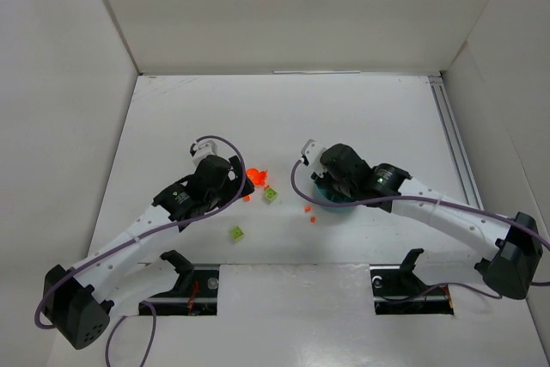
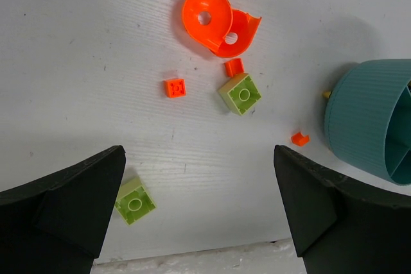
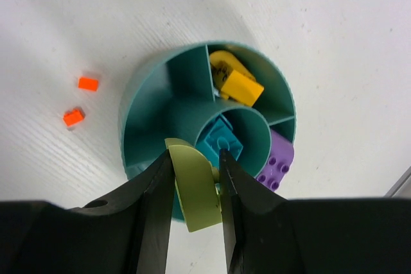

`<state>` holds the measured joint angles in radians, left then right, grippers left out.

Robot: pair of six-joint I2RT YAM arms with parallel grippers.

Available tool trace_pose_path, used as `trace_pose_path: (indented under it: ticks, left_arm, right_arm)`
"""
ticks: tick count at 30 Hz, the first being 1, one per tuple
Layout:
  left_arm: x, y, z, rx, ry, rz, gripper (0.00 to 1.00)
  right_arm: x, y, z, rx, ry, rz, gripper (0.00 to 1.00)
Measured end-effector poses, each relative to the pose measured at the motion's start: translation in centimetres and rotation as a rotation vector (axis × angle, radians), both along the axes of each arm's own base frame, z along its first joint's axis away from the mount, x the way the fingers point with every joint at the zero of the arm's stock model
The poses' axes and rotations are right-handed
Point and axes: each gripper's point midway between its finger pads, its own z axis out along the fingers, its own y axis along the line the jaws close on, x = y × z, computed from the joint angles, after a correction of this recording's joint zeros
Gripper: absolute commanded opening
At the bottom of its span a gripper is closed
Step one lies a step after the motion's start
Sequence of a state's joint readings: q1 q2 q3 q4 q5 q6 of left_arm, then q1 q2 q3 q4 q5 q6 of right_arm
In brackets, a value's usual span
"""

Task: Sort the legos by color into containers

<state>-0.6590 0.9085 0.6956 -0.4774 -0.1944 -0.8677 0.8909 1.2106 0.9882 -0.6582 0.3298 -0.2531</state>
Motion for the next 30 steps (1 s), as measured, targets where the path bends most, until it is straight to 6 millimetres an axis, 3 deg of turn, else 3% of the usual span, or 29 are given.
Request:
trace_pose_path:
  ticks: [9, 20, 30]
  left_arm:
    - [0.0, 0.0, -0.1, 0.003, 0.001, -0.002, 1.0]
    - [0.0, 0.0, -0.1, 0.004, 0.001, -0.002, 1.0]
    - [-0.2, 0.1, -0.2, 0.004, 0.014, 0.0, 1.0]
  right_arm:
    - [1.8, 2.2, 0.3, 0.024, -0.033, 0.017, 0.37]
    - [2.4, 1.9, -0.5, -0.005, -0.035, -0.022, 0.62]
    - [2.3, 2.0, -0.5, -0.004, -0.033, -0.021, 0.62]
